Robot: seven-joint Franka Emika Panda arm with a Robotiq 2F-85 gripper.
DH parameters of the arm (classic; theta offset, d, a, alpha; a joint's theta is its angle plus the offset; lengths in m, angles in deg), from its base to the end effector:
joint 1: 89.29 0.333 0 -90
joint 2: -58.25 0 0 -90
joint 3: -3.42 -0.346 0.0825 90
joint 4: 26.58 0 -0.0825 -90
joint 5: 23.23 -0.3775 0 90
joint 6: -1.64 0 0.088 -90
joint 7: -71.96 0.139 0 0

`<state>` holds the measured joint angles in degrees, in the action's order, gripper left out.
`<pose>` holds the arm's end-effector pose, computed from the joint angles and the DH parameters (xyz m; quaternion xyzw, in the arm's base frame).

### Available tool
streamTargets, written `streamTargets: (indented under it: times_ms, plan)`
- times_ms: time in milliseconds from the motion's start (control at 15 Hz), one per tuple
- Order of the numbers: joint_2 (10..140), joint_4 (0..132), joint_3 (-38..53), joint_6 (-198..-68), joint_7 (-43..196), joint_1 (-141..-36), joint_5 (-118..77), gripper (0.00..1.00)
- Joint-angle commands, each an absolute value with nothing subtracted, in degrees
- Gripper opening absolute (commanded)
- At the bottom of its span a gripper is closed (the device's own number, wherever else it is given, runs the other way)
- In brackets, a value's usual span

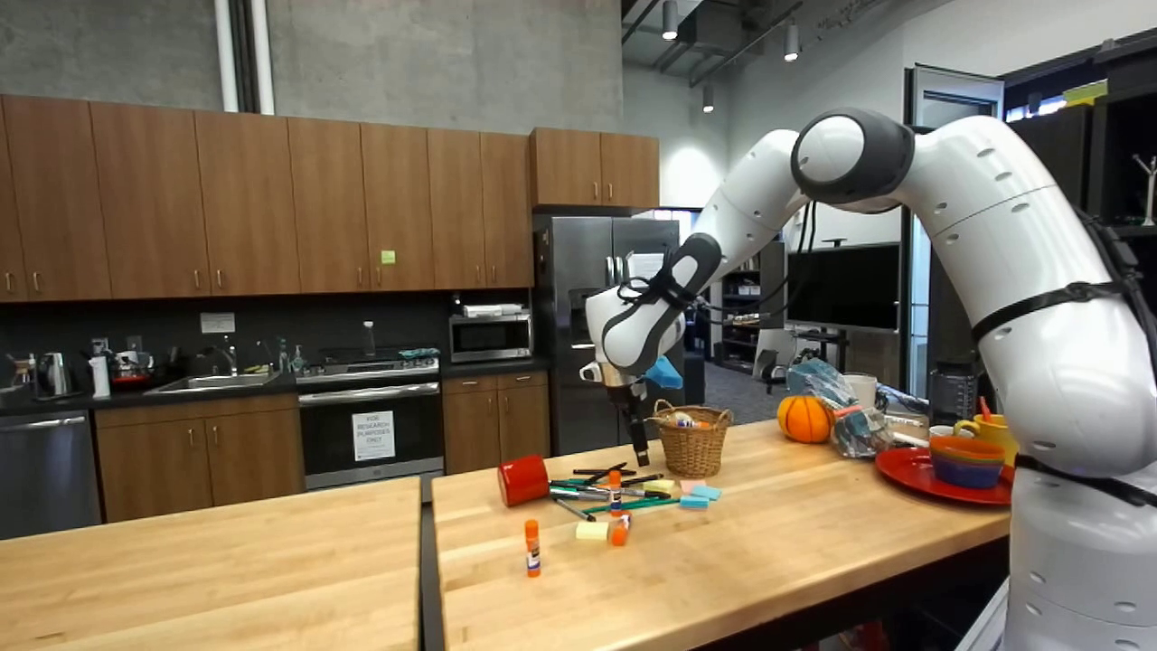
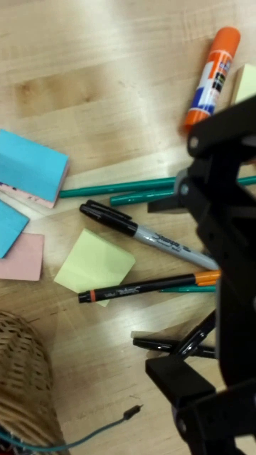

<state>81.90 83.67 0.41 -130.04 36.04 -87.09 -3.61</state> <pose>0.6268 0.0403 0.2741 0.8839 0.4531 -0.0476 0.1058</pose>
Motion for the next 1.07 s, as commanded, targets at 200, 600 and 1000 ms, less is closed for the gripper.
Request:
streamTargets:
  times_ms: [200,600,1000]
  plan:
    - [79.5,86.7,-3.7,-132.2,35.0,-88.4,-12.1,1.00]
    - [78.9,87.2,-3.8,-134.2,36.3,-88.2,-14.0,1.00]
    - [78.0,87.9,-4.4,-135.2,35.9,-88.6,-16.4,1.00]
